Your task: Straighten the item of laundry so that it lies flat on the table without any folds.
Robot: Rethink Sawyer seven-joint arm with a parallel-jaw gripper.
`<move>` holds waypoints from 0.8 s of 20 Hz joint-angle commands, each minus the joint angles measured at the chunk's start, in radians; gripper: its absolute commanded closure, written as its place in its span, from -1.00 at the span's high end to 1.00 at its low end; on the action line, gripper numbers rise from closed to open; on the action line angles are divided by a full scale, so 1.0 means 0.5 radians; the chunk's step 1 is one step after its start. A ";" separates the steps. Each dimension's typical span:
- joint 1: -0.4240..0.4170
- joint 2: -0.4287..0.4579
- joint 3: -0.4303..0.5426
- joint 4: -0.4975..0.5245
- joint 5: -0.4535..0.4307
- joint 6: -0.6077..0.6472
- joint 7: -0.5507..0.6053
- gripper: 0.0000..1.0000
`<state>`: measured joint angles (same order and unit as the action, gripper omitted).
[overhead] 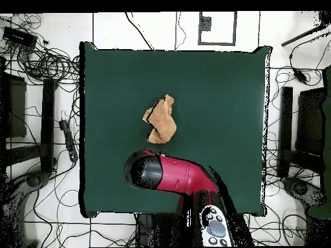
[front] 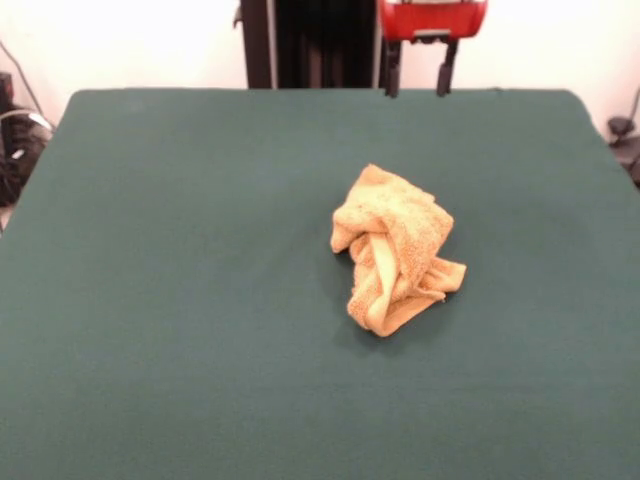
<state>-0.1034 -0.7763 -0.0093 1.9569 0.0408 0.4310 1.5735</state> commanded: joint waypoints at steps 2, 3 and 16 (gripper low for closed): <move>0.044 0.003 -0.021 -0.061 -0.074 0.231 0.244 1.00; 0.039 0.018 -0.021 -0.079 -0.063 0.237 0.251 1.00; 0.087 0.193 -0.052 -0.433 -0.058 0.334 0.253 1.00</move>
<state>-0.1010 -0.7428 -0.0628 1.8451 0.0405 0.4967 1.5735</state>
